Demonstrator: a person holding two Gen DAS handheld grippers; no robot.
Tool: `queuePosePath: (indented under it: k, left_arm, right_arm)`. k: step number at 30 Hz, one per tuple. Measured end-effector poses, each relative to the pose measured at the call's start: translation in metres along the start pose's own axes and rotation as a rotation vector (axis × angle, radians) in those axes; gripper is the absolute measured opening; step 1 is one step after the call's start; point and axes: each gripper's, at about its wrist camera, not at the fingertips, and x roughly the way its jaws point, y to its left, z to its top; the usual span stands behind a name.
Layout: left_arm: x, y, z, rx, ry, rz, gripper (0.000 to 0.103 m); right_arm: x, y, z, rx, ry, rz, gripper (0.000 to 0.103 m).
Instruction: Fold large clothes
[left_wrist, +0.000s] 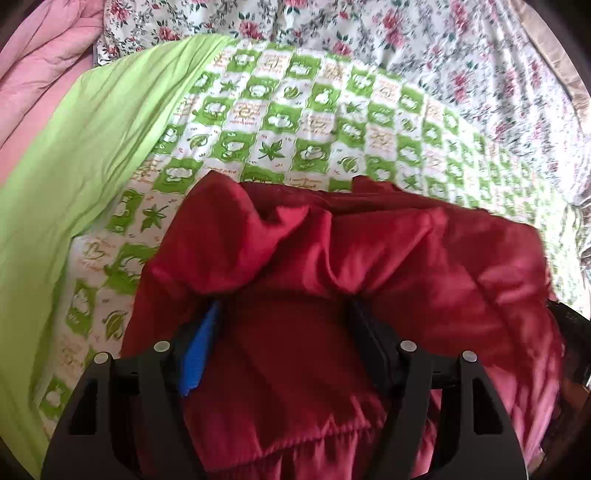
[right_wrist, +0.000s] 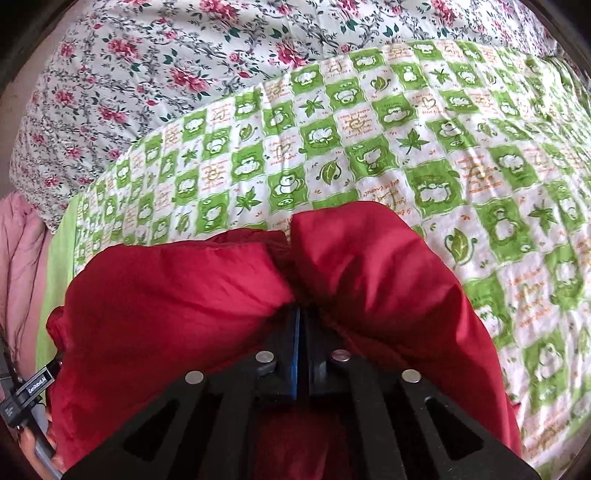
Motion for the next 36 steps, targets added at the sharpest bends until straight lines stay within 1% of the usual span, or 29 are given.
queuePosePath:
  k: [1, 2, 3, 4, 5, 8, 9, 11, 14, 16, 19, 20, 21, 23, 27, 31, 34, 35, 36]
  left_arm:
    - [-0.012, 0.002, -0.003, -0.004, -0.011, -0.02, 0.07]
    - [-0.021, 0.003, -0.007, -0.008, -0.019, -0.037, 0.07]
    - [-0.03, 0.003, -0.01, -0.01, -0.029, -0.057, 0.07]
    - [-0.043, 0.002, -0.017, -0.001, -0.042, -0.079, 0.07]
    - [-0.052, 0.0, -0.023, 0.011, -0.052, -0.086, 0.07]
    - [-0.081, -0.008, -0.045, 0.059, -0.076, -0.117, 0.07]
    - [-0.091, -0.01, -0.055, 0.073, -0.082, -0.142, 0.07]
    - [-0.103, -0.015, -0.071, 0.096, -0.085, -0.165, 0.07]
    - [-0.114, -0.025, -0.096, 0.136, -0.073, -0.177, 0.07]
    - [-0.115, -0.031, -0.11, 0.169, -0.055, -0.183, 0.07]
    - [-0.113, -0.043, -0.129, 0.222, -0.047, -0.141, 0.07]
    - [-0.11, -0.044, -0.131, 0.228, -0.045, -0.13, 0.07]
    - [-0.106, -0.045, -0.133, 0.226, -0.041, -0.125, 0.071]
    - [-0.098, -0.046, -0.134, 0.236, -0.035, -0.109, 0.075]
    - [-0.088, -0.053, -0.135, 0.241, -0.043, -0.068, 0.078]
    - [-0.088, -0.055, -0.139, 0.245, -0.049, -0.041, 0.078]
    - [-0.089, -0.052, -0.138, 0.237, -0.048, -0.044, 0.078]
    - [-0.089, -0.052, -0.139, 0.238, -0.049, -0.041, 0.078]
    - [-0.089, -0.053, -0.139, 0.238, -0.051, -0.035, 0.078]
  right_arm:
    - [-0.006, 0.001, 0.0, -0.001, -0.007, 0.011, 0.007]
    - [-0.017, 0.002, -0.002, -0.004, -0.027, 0.019, 0.014]
    - [-0.028, 0.004, -0.004, -0.011, -0.043, 0.027, 0.026]
    - [-0.037, 0.006, -0.005, -0.017, -0.053, 0.037, 0.031]
    - [-0.051, 0.01, -0.01, -0.03, -0.069, 0.055, 0.038]
    - [-0.085, 0.024, -0.027, -0.102, -0.102, 0.091, 0.038]
    - [-0.096, 0.028, -0.036, -0.124, -0.104, 0.108, 0.038]
    - [-0.112, 0.035, -0.054, -0.161, -0.102, 0.138, 0.039]
    - [-0.128, 0.042, -0.084, -0.224, -0.084, 0.153, 0.047]
    - [-0.133, 0.043, -0.105, -0.266, -0.07, 0.124, 0.048]
    - [-0.13, 0.035, -0.13, -0.307, -0.049, 0.046, 0.048]
    - [-0.128, 0.031, -0.135, -0.313, -0.042, 0.018, 0.05]
    - [-0.124, 0.025, -0.14, -0.314, -0.038, -0.007, 0.054]
    - [-0.12, 0.013, -0.146, -0.305, -0.047, -0.037, 0.054]
    - [-0.117, -0.001, -0.15, -0.259, -0.047, -0.027, 0.054]
    - [-0.127, 0.003, -0.15, -0.253, -0.054, -0.049, 0.054]
    - [-0.146, 0.013, -0.148, -0.27, -0.111, -0.015, 0.057]
    - [-0.149, 0.017, -0.146, -0.281, -0.125, -0.011, 0.057]
    - [-0.15, 0.021, -0.146, -0.297, -0.132, -0.025, 0.057]
